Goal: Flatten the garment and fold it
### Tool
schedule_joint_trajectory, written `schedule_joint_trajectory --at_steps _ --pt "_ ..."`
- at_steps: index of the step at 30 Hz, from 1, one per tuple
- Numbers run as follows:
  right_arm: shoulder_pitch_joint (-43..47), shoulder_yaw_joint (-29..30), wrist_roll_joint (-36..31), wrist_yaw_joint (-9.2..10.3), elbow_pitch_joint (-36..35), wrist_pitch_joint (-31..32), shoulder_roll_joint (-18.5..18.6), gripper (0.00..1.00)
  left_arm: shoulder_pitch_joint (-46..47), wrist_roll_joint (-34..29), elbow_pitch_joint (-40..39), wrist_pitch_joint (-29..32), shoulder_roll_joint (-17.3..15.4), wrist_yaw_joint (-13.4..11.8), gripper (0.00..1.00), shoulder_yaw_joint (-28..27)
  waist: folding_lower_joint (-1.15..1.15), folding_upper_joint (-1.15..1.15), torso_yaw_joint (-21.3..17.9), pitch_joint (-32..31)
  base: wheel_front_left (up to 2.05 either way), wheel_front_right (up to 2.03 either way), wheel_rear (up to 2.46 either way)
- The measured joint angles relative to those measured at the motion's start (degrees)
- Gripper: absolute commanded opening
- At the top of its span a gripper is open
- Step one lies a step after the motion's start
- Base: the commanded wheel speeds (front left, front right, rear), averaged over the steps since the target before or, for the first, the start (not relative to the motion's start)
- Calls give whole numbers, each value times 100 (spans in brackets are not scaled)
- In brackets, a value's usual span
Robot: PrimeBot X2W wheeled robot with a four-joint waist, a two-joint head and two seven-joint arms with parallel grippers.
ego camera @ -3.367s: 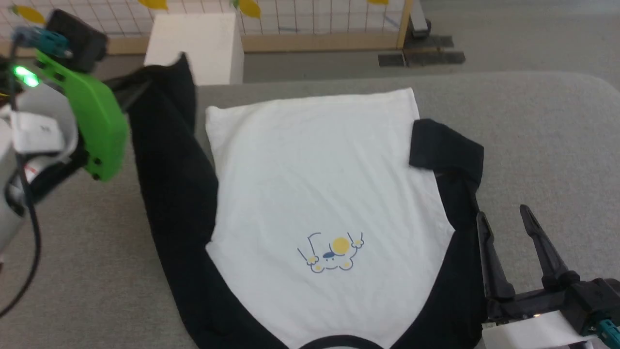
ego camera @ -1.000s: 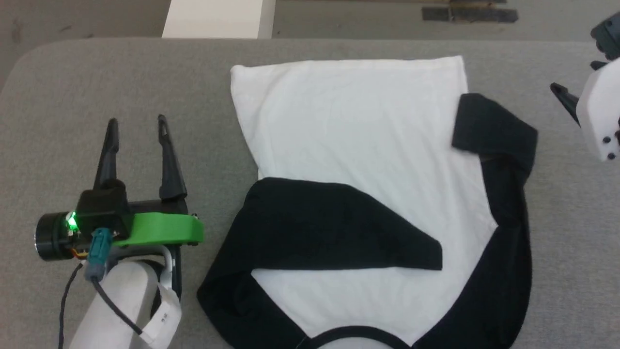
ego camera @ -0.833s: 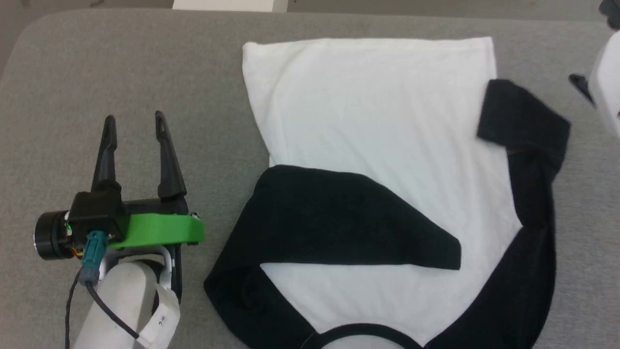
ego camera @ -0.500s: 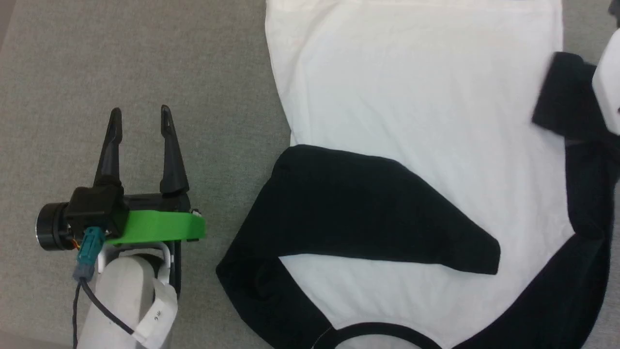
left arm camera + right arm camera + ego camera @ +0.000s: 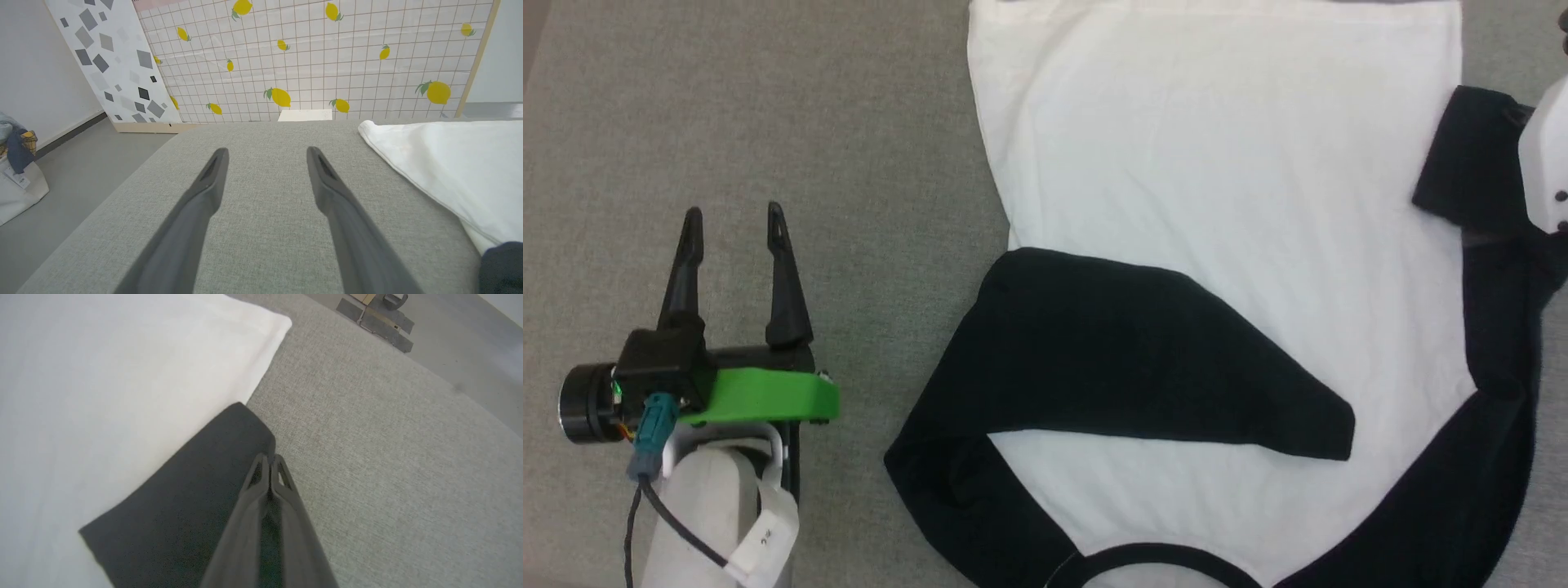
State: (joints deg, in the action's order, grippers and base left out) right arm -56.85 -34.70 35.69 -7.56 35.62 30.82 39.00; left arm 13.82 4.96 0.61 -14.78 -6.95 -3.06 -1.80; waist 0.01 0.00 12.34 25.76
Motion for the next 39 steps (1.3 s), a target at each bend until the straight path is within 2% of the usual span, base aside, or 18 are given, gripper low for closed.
schedule_joint_trajectory --at_steps 6,12,19,24,27,31,35,39 --pt "384 -57 270 0 -490 -992 301 0 -414 -45 29 0 23 53 100 -214 -1 0 -240 -502 0 0 0" --pt "884 -30 483 0 -1383 -1740 377 0 -798 -48 30 0 31 130 100 -366 -1 0 -504 -1031 0 0 0" --pt "1428 -163 524 0 -2893 -1820 532 0 -1073 -76 94 0 30 244 100 -486 -1 0 -715 -1625 0 0 0" --pt "1530 -292 503 0 -3951 -1661 444 0 -1180 -88 120 0 31 265 100 -512 -1 0 -775 -1950 0 0 0" --pt "1514 -495 438 0 -4343 -1506 149 0 -1184 -90 133 -1 44 300 100 -513 -2 0 -768 -2080 0 0 0" --pt "1369 -1040 264 -1 -4334 -1348 -342 0 -1180 -102 165 -1 115 308 100 -479 -1 0 -682 -2107 0 0 0" --pt "1248 -1804 141 0 -3705 -1319 -948 0 -1156 -103 234 0 169 350 100 -437 -1 0 -549 -2029 0 0 0" --pt "1218 -2619 143 -1 -2715 -1410 -1458 0 -1068 -103 280 -1 211 354 100 -401 -1 0 -414 -1887 0 0 0"
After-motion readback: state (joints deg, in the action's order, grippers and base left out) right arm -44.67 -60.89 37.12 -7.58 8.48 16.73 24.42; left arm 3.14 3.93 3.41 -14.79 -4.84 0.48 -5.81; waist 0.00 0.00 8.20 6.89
